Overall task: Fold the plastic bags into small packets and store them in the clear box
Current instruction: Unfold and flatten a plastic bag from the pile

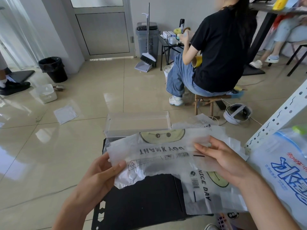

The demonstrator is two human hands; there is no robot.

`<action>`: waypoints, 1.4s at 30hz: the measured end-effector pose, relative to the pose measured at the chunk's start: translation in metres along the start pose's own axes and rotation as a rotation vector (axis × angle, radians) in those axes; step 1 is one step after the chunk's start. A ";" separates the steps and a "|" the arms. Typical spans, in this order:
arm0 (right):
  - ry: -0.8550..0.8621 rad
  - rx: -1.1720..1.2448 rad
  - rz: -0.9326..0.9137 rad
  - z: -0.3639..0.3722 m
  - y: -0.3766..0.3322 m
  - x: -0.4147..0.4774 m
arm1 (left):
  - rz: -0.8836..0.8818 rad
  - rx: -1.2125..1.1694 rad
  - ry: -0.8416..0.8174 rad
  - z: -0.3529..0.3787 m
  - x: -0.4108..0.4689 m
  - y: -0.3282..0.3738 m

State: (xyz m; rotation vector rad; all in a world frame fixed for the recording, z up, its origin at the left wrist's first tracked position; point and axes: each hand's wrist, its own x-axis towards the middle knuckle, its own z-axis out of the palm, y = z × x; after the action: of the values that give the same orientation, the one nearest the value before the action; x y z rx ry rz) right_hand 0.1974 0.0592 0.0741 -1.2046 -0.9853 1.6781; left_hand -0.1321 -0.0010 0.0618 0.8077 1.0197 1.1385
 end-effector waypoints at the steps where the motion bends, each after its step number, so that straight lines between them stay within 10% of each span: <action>1: -0.007 0.031 0.003 -0.001 0.000 0.000 | 0.005 0.014 0.005 -0.001 0.000 0.000; 12: -0.034 0.092 -0.035 -0.004 0.001 0.001 | 0.127 0.254 0.028 -0.001 0.005 -0.002; 21: -0.128 0.331 0.077 -0.004 -0.010 -0.004 | 0.059 -0.067 -0.092 -0.013 0.001 0.006; 25: -0.139 -0.024 0.036 -0.008 -0.001 0.002 | 0.138 0.135 0.007 -0.005 0.004 0.001; 42: 0.141 0.058 -0.155 -0.004 0.007 0.013 | -0.058 0.101 0.128 0.008 0.009 -0.015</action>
State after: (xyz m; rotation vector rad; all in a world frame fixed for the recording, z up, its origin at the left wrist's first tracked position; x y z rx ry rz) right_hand 0.1976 0.0695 0.0626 -1.1618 -0.9130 1.4706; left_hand -0.1187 0.0042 0.0487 0.7874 1.2080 1.1070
